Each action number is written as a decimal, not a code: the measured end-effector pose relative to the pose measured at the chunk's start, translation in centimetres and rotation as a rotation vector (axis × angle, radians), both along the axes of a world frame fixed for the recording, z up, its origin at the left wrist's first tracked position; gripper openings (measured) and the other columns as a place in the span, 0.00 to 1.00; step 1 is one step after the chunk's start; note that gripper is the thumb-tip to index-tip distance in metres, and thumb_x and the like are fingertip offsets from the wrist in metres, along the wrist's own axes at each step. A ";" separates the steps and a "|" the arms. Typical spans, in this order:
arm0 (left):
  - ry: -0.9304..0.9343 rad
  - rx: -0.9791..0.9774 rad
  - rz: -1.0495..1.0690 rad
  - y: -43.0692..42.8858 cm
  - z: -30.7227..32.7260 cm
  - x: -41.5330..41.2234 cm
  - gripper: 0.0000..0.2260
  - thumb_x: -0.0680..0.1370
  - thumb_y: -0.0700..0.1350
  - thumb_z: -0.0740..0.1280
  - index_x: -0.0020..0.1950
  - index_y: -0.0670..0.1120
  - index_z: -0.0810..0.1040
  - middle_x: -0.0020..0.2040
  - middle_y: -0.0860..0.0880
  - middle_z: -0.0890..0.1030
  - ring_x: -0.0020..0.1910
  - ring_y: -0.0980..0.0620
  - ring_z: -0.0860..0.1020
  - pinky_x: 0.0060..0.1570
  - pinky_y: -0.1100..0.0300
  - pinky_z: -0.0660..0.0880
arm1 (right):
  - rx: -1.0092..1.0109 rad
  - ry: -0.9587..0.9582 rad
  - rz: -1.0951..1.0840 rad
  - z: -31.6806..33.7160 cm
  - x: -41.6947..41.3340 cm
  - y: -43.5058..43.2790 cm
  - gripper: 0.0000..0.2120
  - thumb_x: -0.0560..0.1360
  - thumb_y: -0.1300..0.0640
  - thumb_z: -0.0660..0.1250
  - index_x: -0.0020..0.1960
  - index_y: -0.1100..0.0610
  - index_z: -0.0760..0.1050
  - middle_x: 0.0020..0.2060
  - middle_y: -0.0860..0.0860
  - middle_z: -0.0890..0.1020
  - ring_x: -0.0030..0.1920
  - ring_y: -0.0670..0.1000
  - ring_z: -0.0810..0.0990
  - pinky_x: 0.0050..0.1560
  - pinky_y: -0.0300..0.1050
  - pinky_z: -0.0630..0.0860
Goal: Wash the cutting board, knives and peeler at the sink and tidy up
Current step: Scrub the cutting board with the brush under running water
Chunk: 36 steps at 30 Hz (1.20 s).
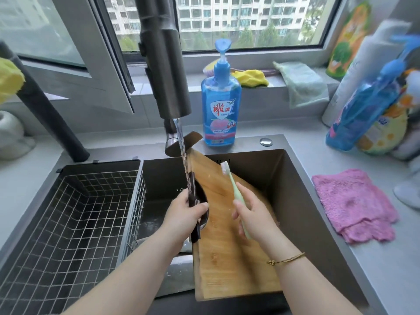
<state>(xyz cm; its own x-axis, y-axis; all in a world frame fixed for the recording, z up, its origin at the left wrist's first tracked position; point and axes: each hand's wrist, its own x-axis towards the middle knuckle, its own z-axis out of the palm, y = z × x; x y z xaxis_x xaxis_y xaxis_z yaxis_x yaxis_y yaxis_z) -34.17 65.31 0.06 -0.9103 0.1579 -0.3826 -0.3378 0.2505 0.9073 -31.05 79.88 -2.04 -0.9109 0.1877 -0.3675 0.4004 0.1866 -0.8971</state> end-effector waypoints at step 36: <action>-0.153 0.062 -0.007 -1.8 -1.1 -0.3 0.09 0.81 0.44 0.56 0.53 0.46 0.75 0.51 0.43 0.82 0.52 0.47 0.80 0.56 0.50 0.75 | 0.248 -0.184 0.098 -1.5 -0.7 0.1 0.21 0.79 0.53 0.55 0.71 0.42 0.61 0.48 0.44 0.71 0.32 0.46 0.72 0.31 0.38 0.73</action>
